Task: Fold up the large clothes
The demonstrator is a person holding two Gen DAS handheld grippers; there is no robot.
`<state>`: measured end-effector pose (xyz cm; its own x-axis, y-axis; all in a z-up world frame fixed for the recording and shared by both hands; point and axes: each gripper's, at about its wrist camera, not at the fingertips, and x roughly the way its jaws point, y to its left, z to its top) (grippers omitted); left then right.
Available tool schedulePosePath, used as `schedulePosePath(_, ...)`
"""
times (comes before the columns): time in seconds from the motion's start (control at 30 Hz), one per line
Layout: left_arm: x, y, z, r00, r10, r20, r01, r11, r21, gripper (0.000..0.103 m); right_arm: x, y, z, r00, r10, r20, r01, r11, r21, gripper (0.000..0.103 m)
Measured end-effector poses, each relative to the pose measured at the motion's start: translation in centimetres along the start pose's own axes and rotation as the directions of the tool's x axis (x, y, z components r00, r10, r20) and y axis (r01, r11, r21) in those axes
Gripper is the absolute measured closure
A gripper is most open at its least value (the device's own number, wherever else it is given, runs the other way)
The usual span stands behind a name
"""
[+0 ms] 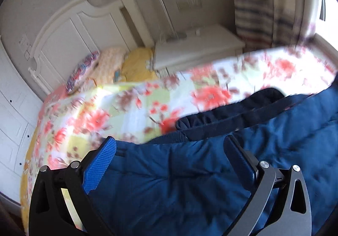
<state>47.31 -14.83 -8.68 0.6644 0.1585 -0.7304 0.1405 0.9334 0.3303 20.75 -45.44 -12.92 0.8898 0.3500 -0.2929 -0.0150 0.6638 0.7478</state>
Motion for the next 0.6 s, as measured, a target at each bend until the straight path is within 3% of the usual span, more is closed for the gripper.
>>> schedulePosePath(0.07,2.6,-3.0,-1.2,0.998,-0.02,-0.058,0.024,0.998,0.065,0.005,-1.6,0.2,0.4,1.0,0.011,0.023,-0.011,1.0,-0.014,0.076)
schedulePosePath(0.13,1.3,-3.0,-1.4,1.0,0.006,-0.009,-0.005,0.997,0.076,0.008,-2.3,0.5,0.6,1.0,-0.007,0.026,0.008,0.999,-0.05,0.076)
schedulePosePath(0.2,-2.0,-1.5,-1.9,0.998,-0.052,0.037,0.051,0.998,0.035,0.021,-2.4,0.5,0.7,0.999,-0.031,0.023,0.033,0.997,-0.063,0.076)
schedulePosePath(0.27,-6.8,0.2,-3.5,0.986,-0.088,0.139,0.089,0.996,0.003,0.02,-2.5,0.6,0.8,0.999,-0.04,0.025,0.042,0.996,-0.073,0.076)
schedulePosePath(0.33,-11.4,1.1,-7.0,0.968,-0.125,0.217,0.125,0.992,0.013,0.01,-2.4,1.1,0.9,0.998,-0.049,0.032,0.052,0.993,-0.105,0.076)
schedulePosePath(0.4,-12.9,0.1,-10.4,0.963,-0.173,0.207,0.164,0.985,0.059,0.01,-2.3,1.7,0.9,0.998,-0.053,0.04,0.057,0.991,-0.124,0.076)
schedulePosePath(0.43,-12.7,-1.6,-12.4,0.963,-0.211,0.166,0.192,0.973,0.125,0.01,-2.5,2.1,0.8,0.997,-0.056,0.046,0.062,0.988,-0.14,0.076)
schedulePosePath(0.47,-12.1,-3.2,-14.2,0.968,-0.204,0.149,0.178,0.969,0.171,0.01,-2.3,2.6,0.9,0.997,-0.063,0.053,0.07,0.985,-0.157,0.076)
schedulePosePath(0.53,-11.3,-4.0,-16.3,0.965,-0.17,0.202,0.138,0.977,0.162,0.01,-2.0,3.8,0.9,0.996,-0.073,0.059,0.084,0.978,-0.193,0.075)
schedulePosePath(0.6,-11.3,-2.6,-16.3,0.96,-0.228,0.163,0.207,0.969,0.135,0.011,-1.2,6.2,0.3,0.994,-0.101,0.051,0.111,0.954,-0.278,0.075)
